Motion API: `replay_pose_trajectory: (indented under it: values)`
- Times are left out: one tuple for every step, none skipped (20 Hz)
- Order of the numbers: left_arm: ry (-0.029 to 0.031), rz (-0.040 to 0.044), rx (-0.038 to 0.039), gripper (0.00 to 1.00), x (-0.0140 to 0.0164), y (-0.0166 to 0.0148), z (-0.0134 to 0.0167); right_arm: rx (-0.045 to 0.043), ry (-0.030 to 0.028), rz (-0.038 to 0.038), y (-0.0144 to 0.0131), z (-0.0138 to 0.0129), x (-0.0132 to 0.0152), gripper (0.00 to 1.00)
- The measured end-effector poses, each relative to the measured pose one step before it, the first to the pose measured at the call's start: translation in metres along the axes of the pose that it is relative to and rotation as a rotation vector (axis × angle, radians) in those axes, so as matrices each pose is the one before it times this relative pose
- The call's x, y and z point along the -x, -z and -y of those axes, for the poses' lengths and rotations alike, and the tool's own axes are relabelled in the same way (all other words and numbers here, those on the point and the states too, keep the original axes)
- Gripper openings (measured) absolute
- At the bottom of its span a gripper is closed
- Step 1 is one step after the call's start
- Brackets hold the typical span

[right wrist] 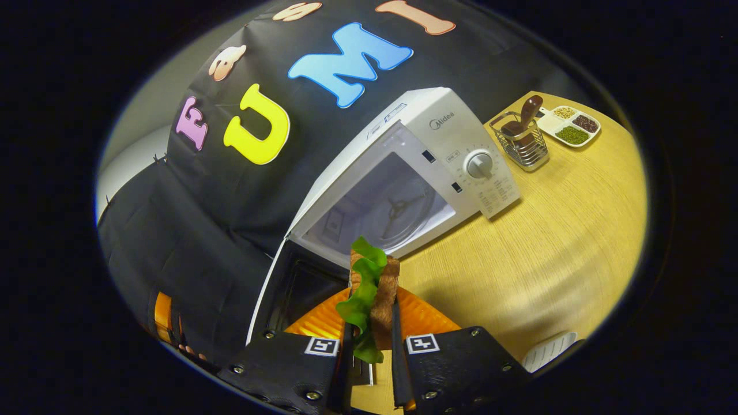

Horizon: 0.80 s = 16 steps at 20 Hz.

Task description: Open the microwave oven with the left hand, put the food in, and close the microwave oven.

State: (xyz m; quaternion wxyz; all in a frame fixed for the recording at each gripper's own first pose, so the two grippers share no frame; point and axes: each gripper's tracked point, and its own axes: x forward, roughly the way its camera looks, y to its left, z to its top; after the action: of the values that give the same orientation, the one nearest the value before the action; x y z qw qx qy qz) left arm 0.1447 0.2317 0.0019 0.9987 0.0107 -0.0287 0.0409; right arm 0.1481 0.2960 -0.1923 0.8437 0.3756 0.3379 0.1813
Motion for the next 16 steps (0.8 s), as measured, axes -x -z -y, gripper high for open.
replay_pose_trajectory:
  values:
    - [-0.00481,-0.00720,-0.00943,0.97,-0.00100,0.00316,-0.00833,0.00025,0.00921,0.01846,-0.00124,0.00037,-0.01050,0.28]
    - [-0.00434,-0.00976,-0.00961,0.93,-0.00214,0.00269,-0.00897,-0.00105,0.00891,0.01619,0.00100,0.00011,-0.01048,0.28]
    - [-0.00581,-0.00674,-0.00632,0.93,-0.00177,0.00497,-0.00753,-0.00148,0.00657,0.01618,0.00005,-0.00042,-0.00972,0.28]
    - [-0.00649,-0.00626,-0.00325,0.97,-0.00198,0.00275,-0.00761,-0.00174,0.00260,0.02000,-0.00012,-0.00220,-0.00879,0.28]
    - [-0.00585,-0.00540,-0.00204,0.97,-0.00069,0.00132,-0.00687,-0.00215,0.00091,0.02485,-0.00184,-0.00159,-0.00827,0.28]
    - [-0.00720,-0.00595,-0.00218,0.97,-0.00131,0.00202,-0.00595,-0.00222,-0.00089,0.02533,-0.00128,-0.00191,-0.00924,0.28]
    - [-0.00456,-0.00729,-0.00239,0.97,-0.00172,0.00332,-0.00590,-0.00110,-0.00277,0.02525,-0.00074,-0.00331,-0.00903,0.28]
    - [-0.00467,-0.00820,-0.00282,0.97,-0.00238,0.00317,-0.00443,-0.00242,-0.00066,0.02663,-0.00173,-0.00136,-0.00983,0.28]
    - [-0.00442,-0.01043,-0.00429,0.97,-0.00013,0.00514,-0.00422,-0.00574,-0.00009,0.02318,0.00156,-0.00191,-0.00864,0.28]
    - [-0.01394,-0.00679,-0.00778,0.97,-0.00171,0.00184,-0.00644,-0.00863,0.00050,0.01786,0.00088,-0.00165,-0.00906,0.28]
    - [-0.01145,-0.00363,-0.00432,0.98,0.00159,0.00114,-0.00581,-0.00857,0.00166,0.01218,0.00170,-0.00126,-0.00888,0.28]
    - [-0.00506,-0.00534,-0.00094,1.00,0.00098,0.00024,-0.00421,-0.00717,0.00360,0.01089,0.00112,-0.00030,-0.00940,0.28]
    - [-0.00648,-0.00309,-0.00185,1.00,-0.00059,0.00311,-0.00387,-0.00352,0.00541,0.01020,0.00139,-0.00032,-0.00862,0.28]
    - [-0.00738,-0.00493,-0.00506,1.00,0.00035,0.00160,-0.00480,0.00226,0.00382,0.00889,0.00126,0.00007,-0.00901,0.28]
    - [-0.00897,-0.00546,-0.00673,1.00,0.00142,0.00112,-0.00347,0.00800,0.00460,0.01054,0.00016,0.00058,-0.00876,0.29]
    - [-0.00757,-0.00734,-0.00704,0.97,0.00328,0.00316,-0.00584,0.00833,0.00521,0.00976,-0.00086,0.00111,-0.00894,0.29]
